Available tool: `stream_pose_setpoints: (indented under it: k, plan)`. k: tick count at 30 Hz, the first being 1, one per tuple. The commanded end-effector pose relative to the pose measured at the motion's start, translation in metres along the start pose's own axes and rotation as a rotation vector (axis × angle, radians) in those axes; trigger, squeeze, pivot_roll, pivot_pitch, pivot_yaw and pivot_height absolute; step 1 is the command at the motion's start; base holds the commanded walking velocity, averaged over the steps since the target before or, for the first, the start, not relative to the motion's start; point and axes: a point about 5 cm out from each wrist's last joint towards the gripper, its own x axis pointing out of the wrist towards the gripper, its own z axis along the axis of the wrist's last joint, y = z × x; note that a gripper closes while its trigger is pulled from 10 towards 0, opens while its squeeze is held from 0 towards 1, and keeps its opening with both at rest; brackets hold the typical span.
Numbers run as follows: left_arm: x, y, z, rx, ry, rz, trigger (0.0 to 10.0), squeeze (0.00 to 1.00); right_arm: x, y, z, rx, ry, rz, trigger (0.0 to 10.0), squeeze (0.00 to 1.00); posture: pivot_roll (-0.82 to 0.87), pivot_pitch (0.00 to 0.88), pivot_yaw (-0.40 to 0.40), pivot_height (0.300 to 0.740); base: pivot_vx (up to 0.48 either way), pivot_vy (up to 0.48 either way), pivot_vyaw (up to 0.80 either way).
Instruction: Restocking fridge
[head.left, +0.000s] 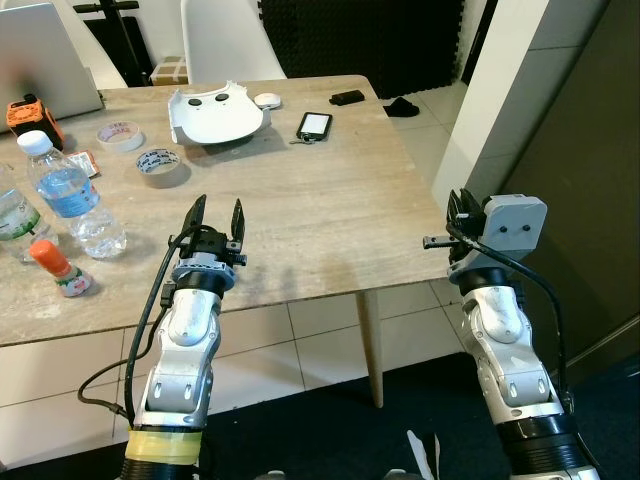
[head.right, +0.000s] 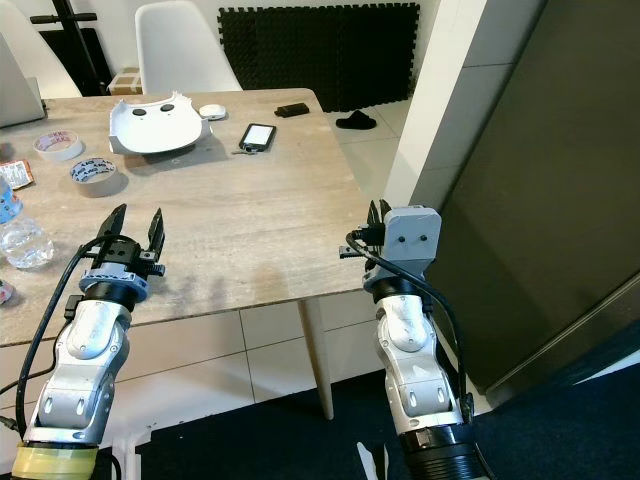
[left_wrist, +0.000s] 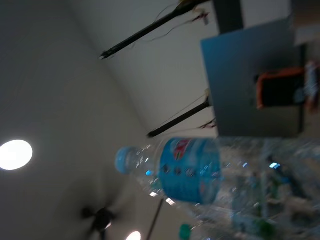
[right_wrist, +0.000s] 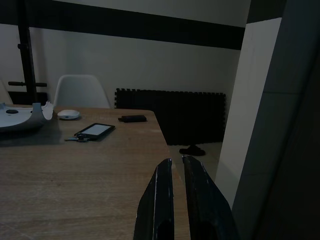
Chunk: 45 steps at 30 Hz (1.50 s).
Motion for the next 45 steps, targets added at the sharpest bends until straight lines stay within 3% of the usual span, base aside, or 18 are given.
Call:
stream_pose_setpoints:
  k: [1,38,45]
  plan:
    - [-0.001,-0.005,-0.004,-0.015,0.022,-0.008,10.0,0.0,0.0,0.0,0.002,0.001,-0.001,-0.004,10.0,0.0,0.04,0.044,-0.043,0.74,0.0,0.0,0.0]
    - [0.02,0.005,0.009,-0.002,-0.037,0.034,10.0,0.0,0.007,-0.002,0.015,0.029,-0.039,-0.039,10.0,0.0,0.03,0.043,-0.037,0.74,0.0,0.0,0.0]
    - [0.023,0.003,0.017,-0.016,-0.062,0.031,10.0,0.0,0.013,-0.011,0.032,0.04,-0.091,-0.065,10.0,0.0,0.03,0.044,-0.038,0.74,0.0,0.0,0.0]
